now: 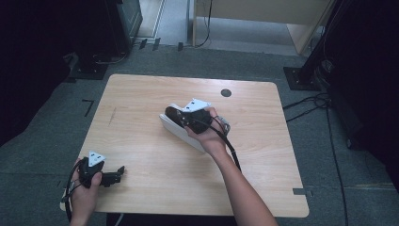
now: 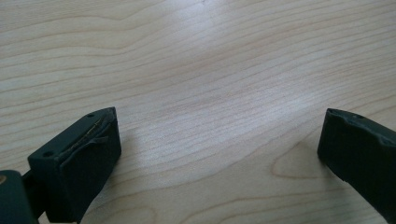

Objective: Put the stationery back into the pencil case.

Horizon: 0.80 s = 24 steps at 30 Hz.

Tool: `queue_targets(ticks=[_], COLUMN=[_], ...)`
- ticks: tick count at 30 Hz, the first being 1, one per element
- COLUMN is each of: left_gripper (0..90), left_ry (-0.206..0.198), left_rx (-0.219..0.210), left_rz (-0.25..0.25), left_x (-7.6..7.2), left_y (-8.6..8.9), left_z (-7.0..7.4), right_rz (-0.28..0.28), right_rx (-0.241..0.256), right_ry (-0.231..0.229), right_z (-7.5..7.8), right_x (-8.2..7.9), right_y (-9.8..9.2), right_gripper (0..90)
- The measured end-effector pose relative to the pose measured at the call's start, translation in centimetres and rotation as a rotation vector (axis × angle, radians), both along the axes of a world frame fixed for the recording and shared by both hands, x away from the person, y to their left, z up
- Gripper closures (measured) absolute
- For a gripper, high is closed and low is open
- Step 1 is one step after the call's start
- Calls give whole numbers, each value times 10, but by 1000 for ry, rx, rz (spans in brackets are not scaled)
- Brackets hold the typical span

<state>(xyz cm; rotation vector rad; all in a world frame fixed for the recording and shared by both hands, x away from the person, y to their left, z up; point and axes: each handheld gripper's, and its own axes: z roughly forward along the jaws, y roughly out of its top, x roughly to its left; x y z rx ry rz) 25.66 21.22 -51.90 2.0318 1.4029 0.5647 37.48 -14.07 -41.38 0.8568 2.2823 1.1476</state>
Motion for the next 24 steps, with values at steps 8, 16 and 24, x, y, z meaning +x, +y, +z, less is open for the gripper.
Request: queue_targets(ticks=[8,16,24], left_gripper=[0,0,0], left_ry=[0,0,1], left_rx=[0,1,2], left_rz=[0,0,-1], left_x=[0,0,0], left_y=[0,0,0], left_z=[0,0,0], right_rz=[-13,-14,-49], right_rx=[22,74,131], right_ry=[-17,-29,-31], right_z=[4,12,19], right_x=[-2,-11,-20], right_y=[-3,-11,-27], right_gripper=[821,818,690])
